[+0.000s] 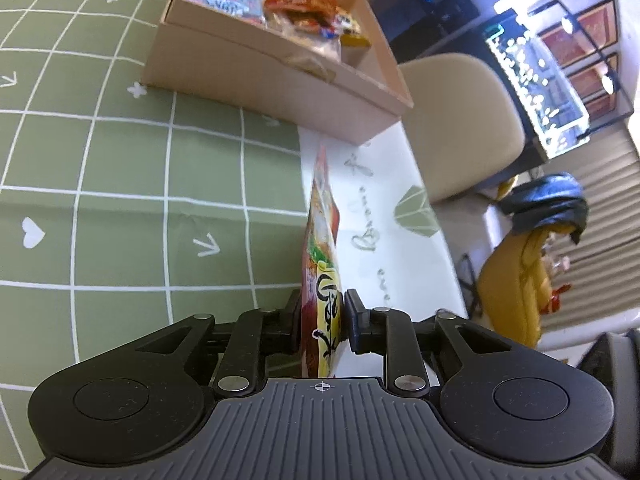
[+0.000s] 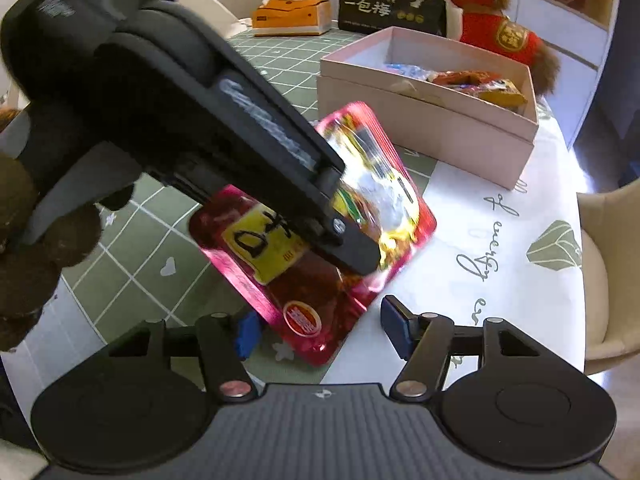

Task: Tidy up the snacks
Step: 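Carry the red bag over the pink box and open the left gripper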

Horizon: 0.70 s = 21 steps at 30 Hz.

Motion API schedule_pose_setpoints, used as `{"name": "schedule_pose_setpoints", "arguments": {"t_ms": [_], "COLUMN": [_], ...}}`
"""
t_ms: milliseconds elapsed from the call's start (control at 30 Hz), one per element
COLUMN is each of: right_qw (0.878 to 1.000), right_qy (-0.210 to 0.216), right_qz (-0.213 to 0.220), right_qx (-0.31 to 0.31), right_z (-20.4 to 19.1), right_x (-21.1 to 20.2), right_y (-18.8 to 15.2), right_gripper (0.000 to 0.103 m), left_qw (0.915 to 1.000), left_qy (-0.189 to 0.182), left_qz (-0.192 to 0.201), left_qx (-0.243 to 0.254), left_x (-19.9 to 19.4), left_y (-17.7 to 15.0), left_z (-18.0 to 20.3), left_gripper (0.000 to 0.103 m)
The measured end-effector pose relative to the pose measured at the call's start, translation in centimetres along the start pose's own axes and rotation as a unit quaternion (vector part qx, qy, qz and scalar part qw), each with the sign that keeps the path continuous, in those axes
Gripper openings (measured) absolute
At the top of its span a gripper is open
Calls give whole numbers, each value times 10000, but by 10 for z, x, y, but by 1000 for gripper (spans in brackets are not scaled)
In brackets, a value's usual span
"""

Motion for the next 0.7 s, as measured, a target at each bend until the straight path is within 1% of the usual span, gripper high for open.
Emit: {"name": "schedule_pose_setpoints", "arguments": {"t_ms": [100, 167, 233, 300, 333, 400, 467, 500, 533, 567, 600, 633, 667, 700], "right_qw": [9999, 9998, 9995, 9989, 9986, 9979, 9974, 9974, 9977, 9980, 9982, 9984, 9985, 9983], "right_qy": [-3, 1, -25, -60, -70, -84, -83, -80, -88, -94, -76, -73, -127, -207], "right_qz": [-89, -109, -16, 101, 177, 319, 430, 448, 419, 367, 352, 362, 383, 411], "right_qx": [82, 177, 316, 447, 503, 561, 566, 551, 530, 510, 472, 427, 377, 359], "right_z": [9, 13, 22, 30, 33, 38, 38, 38, 36, 34, 30, 26, 24, 24], "right_x": [3, -1, -10, -18, -22, -30, -32, -30, -27, -23, -23, -23, -23, -26], "right_y": [4, 6, 12, 21, 26, 38, 50, 54, 59, 62, 65, 67, 68, 68], "right_gripper": [64, 64, 65, 68, 69, 71, 74, 75, 75, 75, 75, 75, 75, 75], "left_qw": [9997, 9991, 9972, 9944, 9922, 9881, 9838, 9832, 9854, 9912, 9941, 9951, 9948, 9943], "left_qy": [-222, -333, -562, -785, -869, -971, -1018, -993, -877, -584, -339, -141, -72, -108], "left_qz": [78, 231, 418, 690, 888, 1188, 1475, 1530, 1449, 1175, 1014, 959, 985, 1028], "left_qx": [-81, -154, -252, -152, -47, 77, 70, 93, 141, 164, 160, 192, 240, 245], "left_x": [-8, -20, -38, -61, -75, -93, -102, -98, -88, -70, -59, -51, -48, -49], "left_y": [5, 14, 30, 55, 73, 107, 148, 167, 183, 195, 198, 199, 198, 196], "left_z": [6, 10, 20, 39, 52, 73, 91, 97, 100, 96, 91, 85, 81, 76], "left_gripper": [25, 25, 25, 25, 25, 26, 26, 28, 28, 28, 29, 29, 29, 29]}}
Point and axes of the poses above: each gripper's, at about its wrist camera, not at the fingertips, and x roughly the way its jaws point, z to its right, y to its top, the point moved 10 cm from there along x, roughly the way its jaws point, and after that the axes turned 10 degrees about -x, right-handed, at the moved point
